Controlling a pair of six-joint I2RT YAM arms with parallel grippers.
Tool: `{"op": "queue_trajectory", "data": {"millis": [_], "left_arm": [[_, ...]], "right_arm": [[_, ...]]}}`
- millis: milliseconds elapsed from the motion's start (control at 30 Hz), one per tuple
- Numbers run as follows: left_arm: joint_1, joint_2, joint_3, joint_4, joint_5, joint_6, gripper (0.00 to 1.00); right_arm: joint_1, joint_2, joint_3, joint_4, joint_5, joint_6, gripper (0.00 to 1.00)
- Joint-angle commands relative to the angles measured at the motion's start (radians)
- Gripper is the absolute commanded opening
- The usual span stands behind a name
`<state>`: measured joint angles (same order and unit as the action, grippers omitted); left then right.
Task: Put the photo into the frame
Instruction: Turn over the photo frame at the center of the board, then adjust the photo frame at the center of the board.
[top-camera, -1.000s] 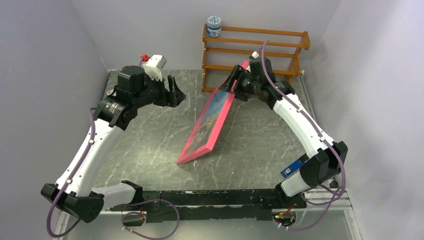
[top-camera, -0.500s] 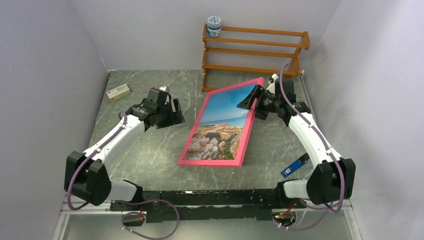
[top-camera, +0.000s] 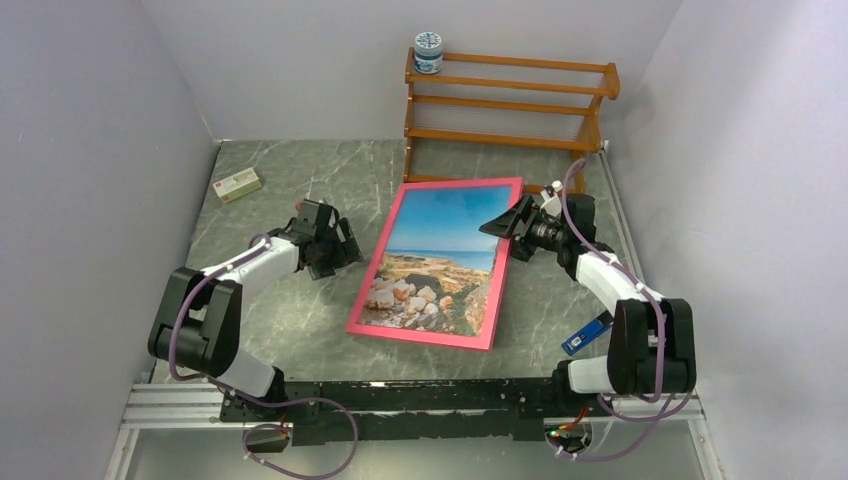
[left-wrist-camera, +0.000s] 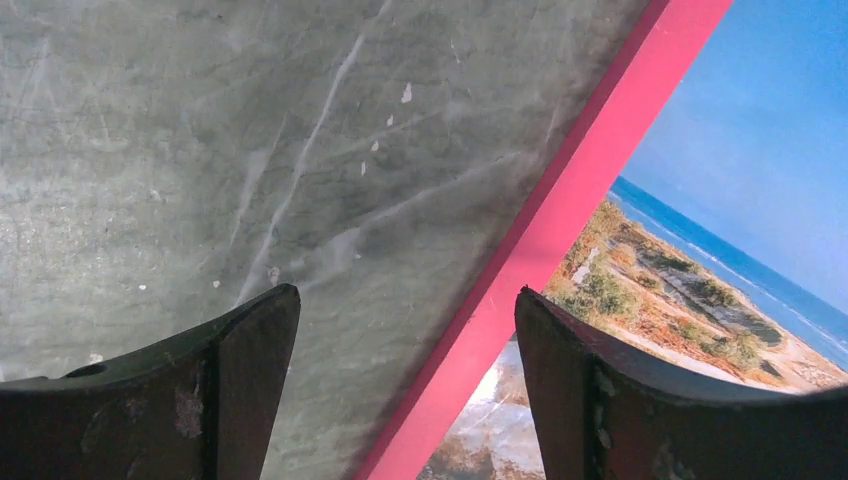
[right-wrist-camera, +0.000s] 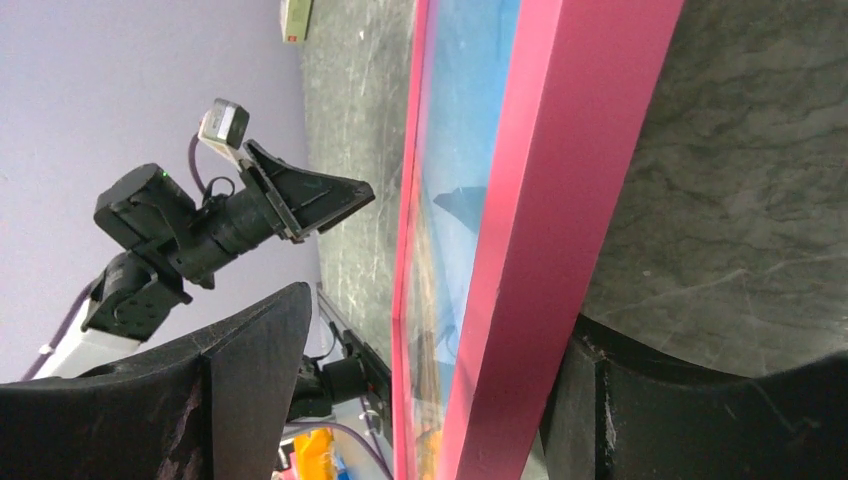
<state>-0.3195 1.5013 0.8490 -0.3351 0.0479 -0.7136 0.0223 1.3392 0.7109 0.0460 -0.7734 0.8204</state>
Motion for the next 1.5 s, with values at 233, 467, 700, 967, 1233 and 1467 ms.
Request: {"op": "queue_trajectory", "data": {"millis": [233, 467, 700, 967, 1233, 1467], "left_arm": [[0.039, 0.146, -0.053, 0.288, 0.29, 0.002, 0.81], [0.039, 0.172, -0.136, 0.351, 0.405, -0.014, 0.78], [0.039, 0.136, -0.185, 0.283, 0.381, 0.016, 0.79], [0.039, 0.131, -0.212, 0.308, 0.452, -0.018, 0.77], [0.039, 0.037, -0.239, 0.261, 0.499, -0.042, 0.71], [0.039, -0.044, -0.205, 0.073, 0.322, 0.028, 0.72]], "right_arm": [[-0.07, 0.129, -0.034, 0.106, 0.056, -0.021, 0.79], [-0.092, 0.166, -0.028, -0.014, 0.2, -0.059, 0.89], [-0.104, 0.169, -0.002, -0.143, 0.383, -0.099, 0.94], [-0.102, 0.226, -0.01, -0.126, 0.34, -0.098, 0.91], [-0.063, 0.304, 0.003, 0.01, 0.142, -0.065, 0.82], [0.03, 0.424, 0.098, 0.074, 0.106, -0.021, 0.8]]}}
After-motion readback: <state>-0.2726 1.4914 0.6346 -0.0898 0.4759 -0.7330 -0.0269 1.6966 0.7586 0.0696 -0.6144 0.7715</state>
